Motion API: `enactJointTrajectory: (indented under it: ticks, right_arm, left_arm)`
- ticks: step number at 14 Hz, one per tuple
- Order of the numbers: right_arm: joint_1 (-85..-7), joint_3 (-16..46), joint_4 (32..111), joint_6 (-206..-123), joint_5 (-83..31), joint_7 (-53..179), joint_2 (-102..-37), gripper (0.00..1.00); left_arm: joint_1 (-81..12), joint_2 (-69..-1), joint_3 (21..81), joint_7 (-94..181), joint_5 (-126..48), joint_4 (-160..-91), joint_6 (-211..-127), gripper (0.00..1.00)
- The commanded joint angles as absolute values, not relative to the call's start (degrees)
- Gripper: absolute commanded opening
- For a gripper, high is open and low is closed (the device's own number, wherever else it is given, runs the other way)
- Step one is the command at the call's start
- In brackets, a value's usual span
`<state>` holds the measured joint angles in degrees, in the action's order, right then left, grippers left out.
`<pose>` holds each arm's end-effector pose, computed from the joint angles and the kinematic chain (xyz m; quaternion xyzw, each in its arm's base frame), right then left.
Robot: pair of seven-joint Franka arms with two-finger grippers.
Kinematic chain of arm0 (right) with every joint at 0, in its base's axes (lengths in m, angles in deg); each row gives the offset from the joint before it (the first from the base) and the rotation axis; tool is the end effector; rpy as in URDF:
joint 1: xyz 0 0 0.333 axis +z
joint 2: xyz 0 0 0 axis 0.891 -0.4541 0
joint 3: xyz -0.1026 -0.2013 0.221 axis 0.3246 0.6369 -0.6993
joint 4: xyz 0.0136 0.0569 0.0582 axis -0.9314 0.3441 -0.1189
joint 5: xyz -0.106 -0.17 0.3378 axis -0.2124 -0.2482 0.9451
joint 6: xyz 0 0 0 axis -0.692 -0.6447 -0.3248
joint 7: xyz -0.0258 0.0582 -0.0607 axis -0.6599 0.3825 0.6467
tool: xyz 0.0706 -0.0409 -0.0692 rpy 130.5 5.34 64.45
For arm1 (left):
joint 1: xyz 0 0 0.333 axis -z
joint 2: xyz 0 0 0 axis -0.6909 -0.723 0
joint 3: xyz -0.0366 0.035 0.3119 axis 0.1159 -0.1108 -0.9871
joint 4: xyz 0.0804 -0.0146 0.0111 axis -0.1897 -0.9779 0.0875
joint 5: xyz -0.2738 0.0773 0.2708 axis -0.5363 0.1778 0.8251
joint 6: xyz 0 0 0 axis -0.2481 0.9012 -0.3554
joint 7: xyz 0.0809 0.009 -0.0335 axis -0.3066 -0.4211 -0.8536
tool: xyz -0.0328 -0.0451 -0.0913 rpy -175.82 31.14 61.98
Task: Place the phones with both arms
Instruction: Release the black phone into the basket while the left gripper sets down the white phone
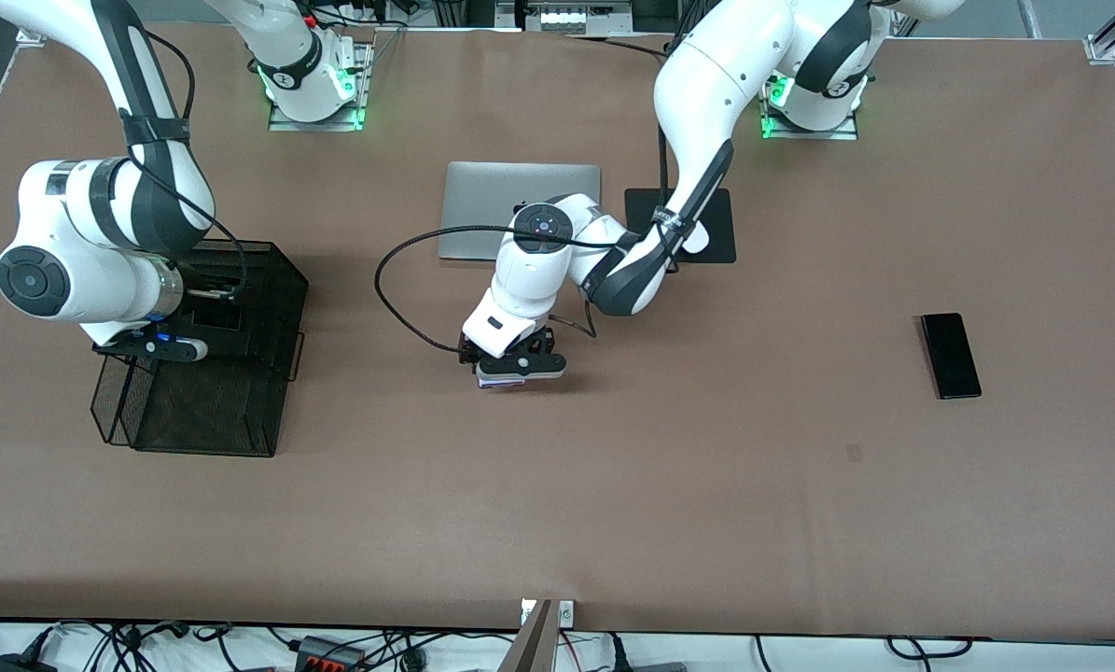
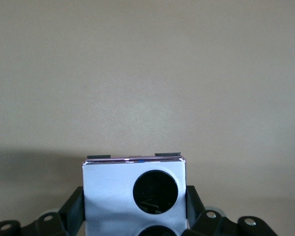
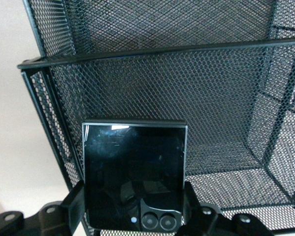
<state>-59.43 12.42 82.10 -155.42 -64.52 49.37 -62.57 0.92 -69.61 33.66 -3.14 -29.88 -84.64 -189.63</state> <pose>0.5751 0.0057 0.3194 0.9829 -0.0585 -0.1709 0.0366 0.5728 -0.5725 0.2327 0.9840 0.0696 0.1052 0.1257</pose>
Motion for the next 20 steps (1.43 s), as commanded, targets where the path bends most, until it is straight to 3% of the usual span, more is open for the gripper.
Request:
enactJointTrajectory:
  ticks: [1, 2, 3, 4, 8, 11, 14, 20]
  right_arm:
    - [-60.10, 11.77, 83.01, -156.38, -64.91, 49.36, -62.07, 0.43]
    - [-60.09, 11.77, 83.01, -156.46, -64.91, 49.27, -62.15, 0.60]
    - [-60.01, 11.77, 82.75, -156.81, -64.65, 49.18, -62.33, 0.92]
    - [-59.92, 11.77, 82.48, -157.16, -64.64, 49.18, -62.33, 1.00]
    - [-59.66, 11.60, 78.54, -155.07, -64.73, 49.18, -61.63, 1.00]
    - [-59.74, 11.42, 72.13, -149.36, -64.56, 49.44, -61.72, 1.00]
    - [-59.74, 11.07, 67.20, -149.35, -64.29, 51.89, -62.59, 1.00]
    - [-55.27, 10.89, 64.90, -152.50, -64.03, 52.18, -65.31, 1.00]
  left_arm:
    - [5.07, -73.21, 28.33, -1.07, -29.90, -80.21, -189.88, 0.49]
    - [5.08, -74.00, 28.23, -0.98, -29.90, -79.94, -190.05, 0.49]
    - [5.08, -74.70, 28.23, -0.89, -29.90, -79.59, -190.40, 0.49]
    - [5.25, -75.49, 28.14, -0.98, -29.81, -79.32, -191.62, 0.49]
    - [6.13, -76.38, 27.71, -0.72, -29.81, -79.32, -192.07, 0.54]
    - [6.05, -76.73, 27.53, -0.37, -29.81, -79.41, -192.95, 0.77]
    - [5.96, -76.73, 27.53, 0.43, -29.81, -79.41, -194.01, 1.00]
    - [5.34, -75.85, 27.53, 2.89, -29.90, -79.67, -193.57, 1.00]
